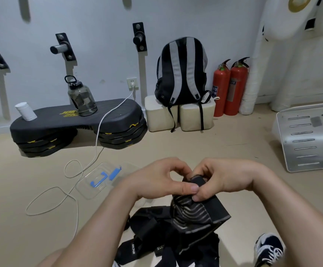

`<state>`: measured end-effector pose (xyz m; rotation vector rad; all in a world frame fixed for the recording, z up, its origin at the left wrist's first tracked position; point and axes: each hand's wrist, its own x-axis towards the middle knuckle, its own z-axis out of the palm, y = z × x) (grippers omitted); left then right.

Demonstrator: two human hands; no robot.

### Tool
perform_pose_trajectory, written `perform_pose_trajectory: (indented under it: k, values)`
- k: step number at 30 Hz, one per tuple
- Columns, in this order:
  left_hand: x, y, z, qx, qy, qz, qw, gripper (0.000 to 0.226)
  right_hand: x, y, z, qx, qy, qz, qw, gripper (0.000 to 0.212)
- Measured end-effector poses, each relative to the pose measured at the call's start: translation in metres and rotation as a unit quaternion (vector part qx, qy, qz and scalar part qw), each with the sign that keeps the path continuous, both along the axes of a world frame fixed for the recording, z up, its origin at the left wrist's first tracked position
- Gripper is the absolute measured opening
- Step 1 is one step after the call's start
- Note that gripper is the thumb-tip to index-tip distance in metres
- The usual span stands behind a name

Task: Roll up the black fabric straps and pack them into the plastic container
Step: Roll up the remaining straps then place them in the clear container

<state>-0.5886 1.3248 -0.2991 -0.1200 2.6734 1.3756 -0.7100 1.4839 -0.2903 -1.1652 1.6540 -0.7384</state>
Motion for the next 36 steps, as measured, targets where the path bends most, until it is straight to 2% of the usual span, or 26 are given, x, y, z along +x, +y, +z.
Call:
perform_pose_trajectory:
  k: [2,6,8,10,12,13,15,16,18,20,23,25,27,29,32,34,36]
  values:
    - [0.0,-0.003,0.003,-0.002,-0.021,-0.011,1.0,0.018,0.0,0.0,-0.002,0.01,-0.007,0.01,1.0,0.015]
    - [0.002,0.0,0.001,0.023,-0.093,-0.064,0.993,0.041,-0.001,0.0,0.0,0.034,0.015,0.008,0.999,0.011]
    - [0.002,0.001,-0.001,0.022,-0.093,-0.066,0.993,0.037,0.0,0.001,0.003,0.038,0.053,-0.01,0.998,0.02]
    - [-0.001,0.001,-0.004,0.005,-0.051,-0.034,0.998,0.032,0.002,0.0,0.005,0.015,0.096,-0.058,0.994,0.017]
    - [-0.005,0.002,-0.007,0.032,0.018,0.062,0.997,0.028,-0.001,-0.004,-0.001,-0.057,0.131,-0.191,0.971,0.026]
    - [-0.007,0.001,-0.007,0.078,0.05,0.129,0.987,0.028,-0.005,-0.007,-0.004,-0.105,0.131,-0.294,0.941,0.03]
    - [-0.011,0.0,-0.005,0.19,0.089,0.254,0.944,0.028,-0.01,-0.008,-0.003,-0.151,0.136,-0.47,0.859,0.025]
    - [-0.012,0.0,-0.004,0.24,0.097,0.297,0.919,0.028,-0.012,-0.006,0.001,-0.126,0.101,-0.499,0.851,0.031]
    - [-0.015,0.001,-0.005,0.305,0.113,0.34,0.882,0.027,-0.007,-0.005,0.004,-0.018,-0.017,-0.442,0.897,0.055]
    - [-0.018,0.004,-0.011,0.288,0.126,0.348,0.884,0.026,0.005,-0.009,0.002,0.038,-0.127,-0.357,0.925,0.064]
    - [-0.022,0.006,-0.021,0.13,0.158,0.352,0.913,0.026,0.021,-0.024,-0.01,-0.028,-0.227,-0.336,0.914,0.039]
    - [-0.021,0.007,-0.02,0.022,0.182,0.362,0.914,0.031,0.025,-0.031,-0.018,-0.063,-0.235,-0.357,0.902,0.02]
    - [-0.019,0.008,-0.018,-0.032,0.194,0.366,0.909,0.031,0.024,-0.033,-0.022,-0.078,-0.234,-0.372,0.895,0.011]
    - [-0.019,0.007,-0.018,-0.02,0.197,0.378,0.904,0.028,0.024,-0.035,-0.021,-0.098,-0.229,-0.39,0.886,0.008]
    - [-0.019,0.008,-0.017,0.055,0.194,0.398,0.895,0.022,0.026,-0.035,-0.016,-0.148,-0.207,-0.451,0.856,0.048]
    - [-0.017,0.013,-0.015,0.145,0.185,0.405,0.884,0.015,0.026,-0.034,-0.014,-0.186,-0.164,-0.458,0.853,0.065]
    - [-0.015,0.015,-0.011,0.253,0.165,0.386,0.871,0.022,0.026,-0.031,-0.01,-0.225,-0.144,-0.438,0.858,0.056]
